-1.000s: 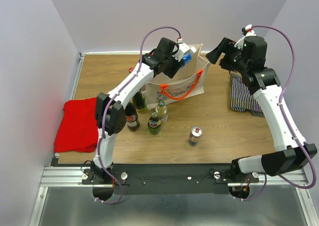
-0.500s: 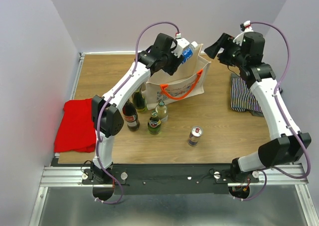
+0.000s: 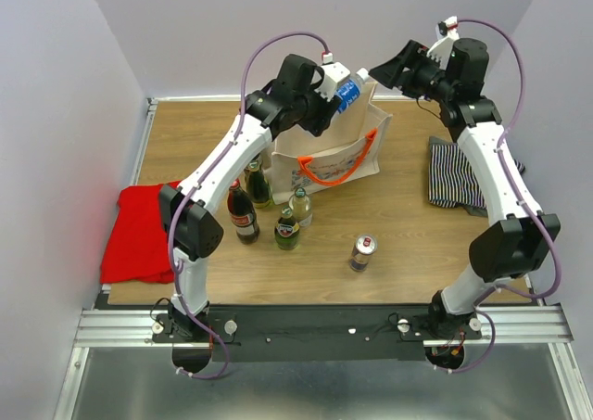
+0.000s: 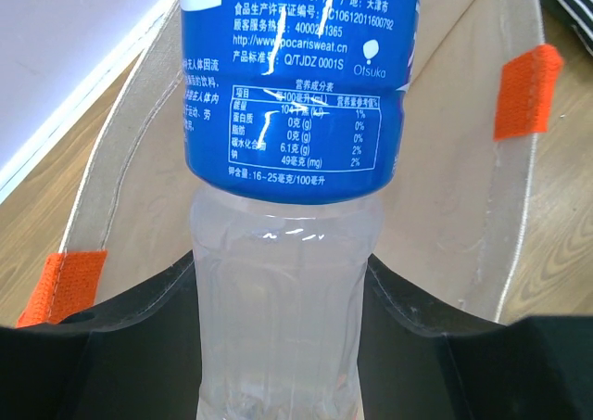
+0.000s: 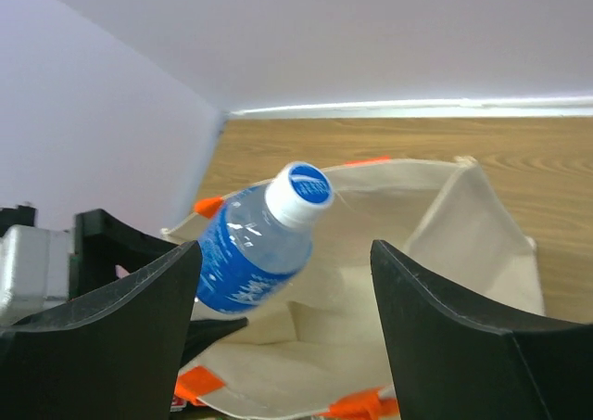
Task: Place the beverage into the canvas bag
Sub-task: Pick up the drink from the canvas bag, then place the drink in the canvas bag.
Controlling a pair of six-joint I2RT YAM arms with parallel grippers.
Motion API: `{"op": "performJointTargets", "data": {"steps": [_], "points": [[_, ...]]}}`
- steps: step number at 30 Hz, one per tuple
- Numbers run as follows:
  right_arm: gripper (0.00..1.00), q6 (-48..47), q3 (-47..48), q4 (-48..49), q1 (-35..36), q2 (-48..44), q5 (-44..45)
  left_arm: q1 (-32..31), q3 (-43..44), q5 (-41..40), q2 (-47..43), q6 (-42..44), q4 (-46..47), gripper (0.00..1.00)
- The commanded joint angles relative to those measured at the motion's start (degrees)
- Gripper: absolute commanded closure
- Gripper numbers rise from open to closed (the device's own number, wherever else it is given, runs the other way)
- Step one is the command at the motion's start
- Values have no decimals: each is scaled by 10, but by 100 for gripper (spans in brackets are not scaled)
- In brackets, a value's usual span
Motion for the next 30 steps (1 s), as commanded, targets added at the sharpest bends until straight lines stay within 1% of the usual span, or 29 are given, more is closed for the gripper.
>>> {"op": "performJointTargets", "data": {"steps": [1, 8, 20, 25, 28, 30], "points": [[19, 23, 44, 50, -3, 32, -110, -2, 32, 31, -56, -14, 67, 100], [20, 43, 45, 71, -4, 59, -154, -3, 35, 35, -62, -15, 65, 100], [21, 54, 43, 85, -4, 82, -159, -3, 36, 42, -73, -16, 58, 100], [21, 70, 47, 103, -3, 98, -177, -3, 36, 53, -78, -20, 55, 100], [22, 81, 47, 122, -4, 103, -185, -4, 35, 57, -78, -22, 56, 100], [24, 87, 49, 133, -4, 108, -192, -3, 34, 59, -79, -23, 56, 100]]}}
